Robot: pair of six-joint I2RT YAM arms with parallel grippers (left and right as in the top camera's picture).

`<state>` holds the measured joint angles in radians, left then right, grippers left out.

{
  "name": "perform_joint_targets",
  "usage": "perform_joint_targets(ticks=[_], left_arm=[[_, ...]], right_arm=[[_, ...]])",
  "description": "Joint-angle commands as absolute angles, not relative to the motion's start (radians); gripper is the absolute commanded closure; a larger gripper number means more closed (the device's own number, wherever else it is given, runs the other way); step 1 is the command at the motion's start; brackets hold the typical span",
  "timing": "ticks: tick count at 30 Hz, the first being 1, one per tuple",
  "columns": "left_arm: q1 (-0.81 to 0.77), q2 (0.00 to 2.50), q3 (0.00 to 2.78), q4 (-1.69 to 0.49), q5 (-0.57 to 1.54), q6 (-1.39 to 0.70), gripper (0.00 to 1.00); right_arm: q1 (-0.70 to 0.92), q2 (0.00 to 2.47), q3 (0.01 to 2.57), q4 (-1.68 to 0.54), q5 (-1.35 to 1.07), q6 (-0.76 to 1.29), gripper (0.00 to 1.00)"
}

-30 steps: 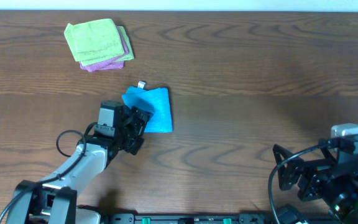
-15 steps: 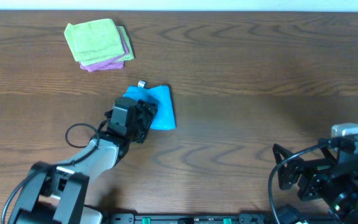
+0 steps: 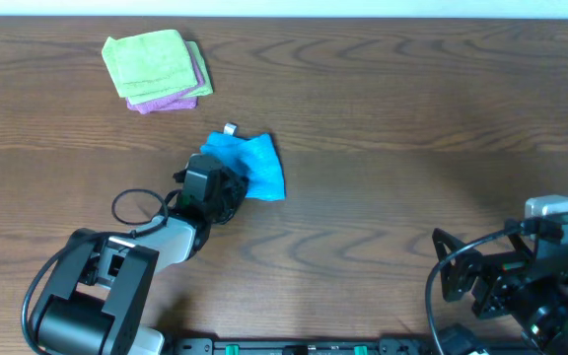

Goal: Fold the cloth
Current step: 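Grasp the folded blue towel's edge with the left gripper, then carry the blue towel with the left gripper onto the green-purple cloth stack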

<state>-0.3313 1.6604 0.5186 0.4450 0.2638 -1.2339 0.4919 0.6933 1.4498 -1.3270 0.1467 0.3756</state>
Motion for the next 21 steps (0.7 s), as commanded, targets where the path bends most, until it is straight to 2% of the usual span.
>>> perform_joint_targets(ticks=[1, 6, 10, 15, 21], left_arm=[[-0.333, 1.626, 0.617, 0.393, 0.303, -1.142, 0.94], [-0.313, 1.595, 0.888, 0.075, 0.300, -1.007, 0.94], [-0.275, 1.595, 1.144, -0.171, 0.219, -0.898, 0.94], [-0.201, 1.599, 1.266, -0.190, 0.196, -0.875, 0.94], [-0.117, 1.616, 1.277, -0.064, 0.178, -0.875, 0.94]], right_arm=[[0.483, 0.694, 1.443, -1.329, 0.159, 0.388, 0.01], [0.483, 0.694, 1.443, -1.329, 0.184, 0.388, 0.01], [0.483, 0.694, 1.443, -1.336, 0.192, 0.388, 0.01], [0.483, 0.694, 1.443, -1.346, 0.192, 0.389, 0.01], [0.483, 0.694, 1.443, -1.346, 0.192, 0.389, 0.01]])
